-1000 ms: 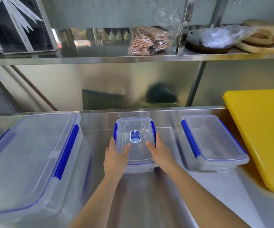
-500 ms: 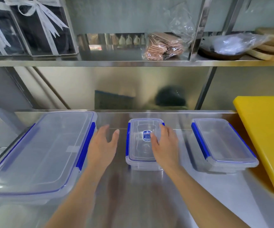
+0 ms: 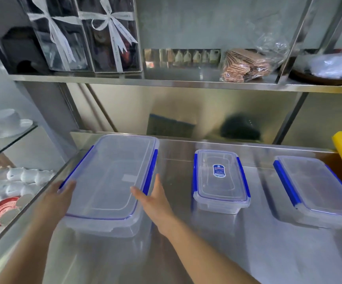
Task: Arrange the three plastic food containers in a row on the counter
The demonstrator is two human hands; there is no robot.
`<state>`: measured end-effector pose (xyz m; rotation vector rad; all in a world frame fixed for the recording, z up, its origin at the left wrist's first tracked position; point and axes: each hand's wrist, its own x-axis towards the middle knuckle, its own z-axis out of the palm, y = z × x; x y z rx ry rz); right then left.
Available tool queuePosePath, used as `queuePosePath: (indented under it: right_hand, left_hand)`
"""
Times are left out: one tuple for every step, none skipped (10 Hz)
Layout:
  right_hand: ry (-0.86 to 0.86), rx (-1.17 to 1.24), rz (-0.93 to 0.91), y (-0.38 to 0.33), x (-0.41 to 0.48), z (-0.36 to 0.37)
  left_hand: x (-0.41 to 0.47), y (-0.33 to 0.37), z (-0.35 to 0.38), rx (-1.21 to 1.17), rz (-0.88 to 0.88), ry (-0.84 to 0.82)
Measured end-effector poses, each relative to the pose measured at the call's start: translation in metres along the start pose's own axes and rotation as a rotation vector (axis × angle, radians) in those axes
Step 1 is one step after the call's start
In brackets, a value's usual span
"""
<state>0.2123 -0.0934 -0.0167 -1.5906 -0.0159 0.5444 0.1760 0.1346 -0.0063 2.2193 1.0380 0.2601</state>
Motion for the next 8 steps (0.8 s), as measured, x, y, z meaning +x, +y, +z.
queuePosePath:
  right_hand:
    - [-0.014,0.009,-0.016,0.006,0.008,0.01]
    - [-0.011,-0.013,-0.035,0.012,0.013,0.014]
    - [-0.005,-0.029,-0.025,0.015,0.015,0.014]
    - [0.006,-0.043,-0.015,0.017,0.015,0.013]
    - [0.018,-0.077,-0.029,0.02,0.017,0.012]
    - [0.014,-0.118,-0.039,0.015,0.015,0.01]
    - [0.006,-0.19,-0.014,0.011,0.012,0.008]
    - [-0.005,-0.257,-0.05,-0.012,0.0,-0.009]
  left_hand:
    - [-0.004,-0.001,0.005,-0.131,0.04,-0.017]
    - [-0.002,-0.003,0.007,-0.16,0.032,-0.015]
    - [-0.002,-0.004,0.009,-0.16,0.046,-0.004]
    - [-0.001,-0.005,0.01,-0.148,0.049,-0.004]
    - [0.0,-0.006,0.012,-0.139,0.049,-0.001]
    - [0.0,-0.005,0.012,-0.144,0.046,-0.002]
    - [-0.001,-0.005,0.01,-0.1,0.064,-0.031]
    - [-0.003,0.007,-0.002,-0.004,0.078,-0.051]
